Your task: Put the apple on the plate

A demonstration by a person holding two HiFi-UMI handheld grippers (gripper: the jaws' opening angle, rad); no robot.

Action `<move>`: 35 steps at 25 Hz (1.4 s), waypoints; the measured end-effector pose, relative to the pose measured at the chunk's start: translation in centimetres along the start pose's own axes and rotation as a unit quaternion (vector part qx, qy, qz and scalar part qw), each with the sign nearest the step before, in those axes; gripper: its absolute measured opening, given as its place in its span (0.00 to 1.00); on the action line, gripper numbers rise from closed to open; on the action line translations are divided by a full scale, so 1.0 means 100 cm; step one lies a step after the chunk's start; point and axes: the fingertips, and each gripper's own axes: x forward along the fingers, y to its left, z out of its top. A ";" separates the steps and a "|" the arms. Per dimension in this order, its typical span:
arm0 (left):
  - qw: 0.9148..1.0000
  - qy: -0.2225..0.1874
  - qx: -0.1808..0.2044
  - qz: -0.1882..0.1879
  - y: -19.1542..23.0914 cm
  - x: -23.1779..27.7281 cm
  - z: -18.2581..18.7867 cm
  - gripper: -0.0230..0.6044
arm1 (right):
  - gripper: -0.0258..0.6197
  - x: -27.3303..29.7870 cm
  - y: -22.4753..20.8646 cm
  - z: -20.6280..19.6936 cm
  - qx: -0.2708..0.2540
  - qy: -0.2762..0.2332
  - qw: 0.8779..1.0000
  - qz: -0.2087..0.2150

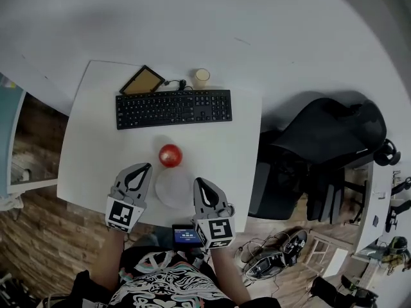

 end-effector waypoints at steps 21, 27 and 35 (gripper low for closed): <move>0.999 0.040 -0.005 -0.020 0.006 0.023 -0.027 0.06 | 0.08 0.048 0.006 -0.017 -0.016 0.045 0.998 0.037; 0.999 0.034 -0.006 -0.026 0.006 0.031 -0.031 0.06 | 0.09 0.060 0.006 -0.023 -0.016 0.049 0.997 0.053; 0.997 0.026 0.038 -0.066 -0.009 0.046 -0.036 0.43 | 0.10 0.069 0.008 -0.024 -0.006 0.045 0.996 0.076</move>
